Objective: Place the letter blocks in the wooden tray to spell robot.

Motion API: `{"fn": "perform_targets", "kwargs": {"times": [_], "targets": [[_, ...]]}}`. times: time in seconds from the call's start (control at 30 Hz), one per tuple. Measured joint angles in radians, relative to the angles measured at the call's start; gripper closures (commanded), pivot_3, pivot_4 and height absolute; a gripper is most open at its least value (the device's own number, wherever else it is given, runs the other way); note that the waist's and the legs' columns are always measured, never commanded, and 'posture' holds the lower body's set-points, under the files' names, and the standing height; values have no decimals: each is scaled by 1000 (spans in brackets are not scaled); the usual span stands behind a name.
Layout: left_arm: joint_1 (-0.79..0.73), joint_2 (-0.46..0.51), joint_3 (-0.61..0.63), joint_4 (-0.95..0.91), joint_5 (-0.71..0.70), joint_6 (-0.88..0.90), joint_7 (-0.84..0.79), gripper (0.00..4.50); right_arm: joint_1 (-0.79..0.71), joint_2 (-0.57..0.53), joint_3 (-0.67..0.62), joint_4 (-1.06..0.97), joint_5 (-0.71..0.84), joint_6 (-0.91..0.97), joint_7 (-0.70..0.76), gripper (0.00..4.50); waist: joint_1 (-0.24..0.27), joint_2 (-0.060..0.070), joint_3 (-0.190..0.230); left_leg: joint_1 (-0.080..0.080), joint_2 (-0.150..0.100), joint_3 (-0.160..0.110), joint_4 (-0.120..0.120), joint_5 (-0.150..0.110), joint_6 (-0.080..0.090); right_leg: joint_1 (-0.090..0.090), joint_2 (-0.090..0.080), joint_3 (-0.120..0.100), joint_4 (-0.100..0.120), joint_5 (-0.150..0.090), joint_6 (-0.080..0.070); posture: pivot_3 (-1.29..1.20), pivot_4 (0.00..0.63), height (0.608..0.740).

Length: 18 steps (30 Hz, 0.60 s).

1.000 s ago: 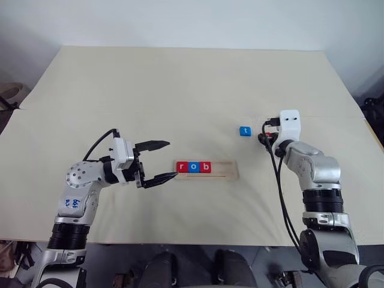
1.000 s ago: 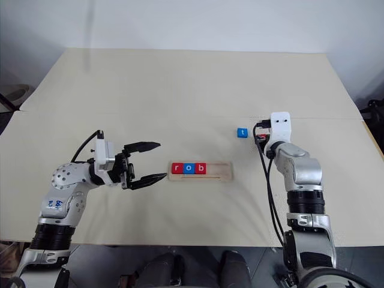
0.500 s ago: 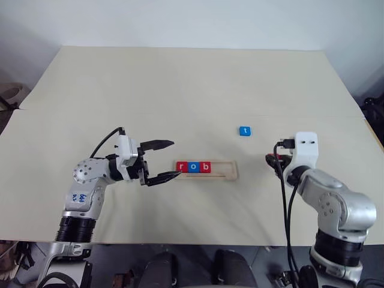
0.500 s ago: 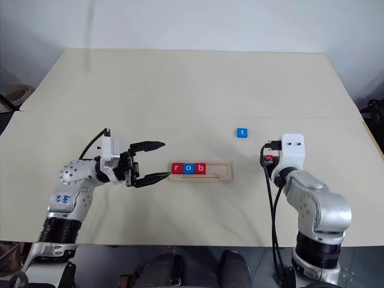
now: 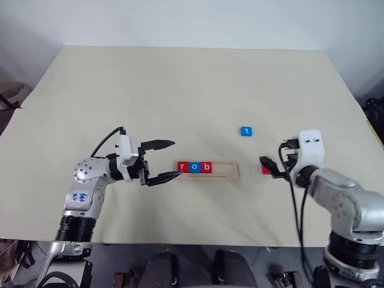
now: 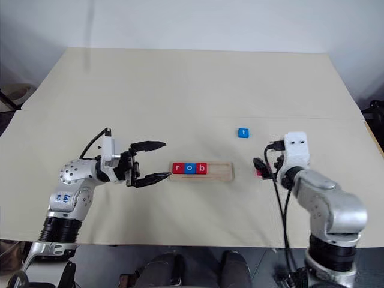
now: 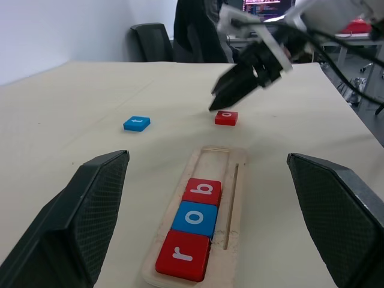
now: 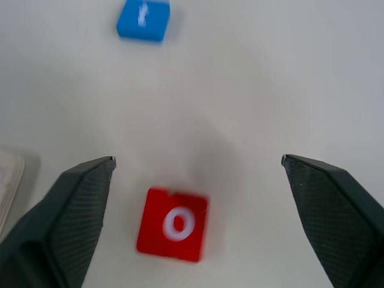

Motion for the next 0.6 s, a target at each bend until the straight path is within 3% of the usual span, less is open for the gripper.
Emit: {"fn": "perform_targets", "kwargs": {"times": [0.1,0.23,0.33,0.5,0.6], "targets": [[28,21,7,-2,-1,5,-1,0,24,-183,22,82,19,-218,264,24,1,-1,0,1,0,0,-3,0,0,2,0,-1,-3,0,0,0,150,740],[34,31,8,-14,-3,9,-4,0,46,-284,120,270,3,-535,580,24,1,-1,0,2,0,0,-3,0,0,3,0,-1,-4,0,1,0,150,740],[52,41,14,-29,-9,12,-7,0,-8,-334,226,518,-77,-814,783,24,-1,-1,0,2,0,1,-1,0,0,4,0,-1,-4,1,1,0,150,740],[60,52,19,-44,-11,19,-9,0,-186,-324,355,923,-234,-1205,937,24,-3,-1,0,2,1,1,2,0,0,4,0,-2,-2,1,1,0,150,740],[67,55,17,-46,-9,18,-13,0,-278,-279,384,1097,-277,-1321,973,24,-3,-1,0,2,1,0,4,0,0,5,0,-2,-2,1,1,0,150,740]]}}
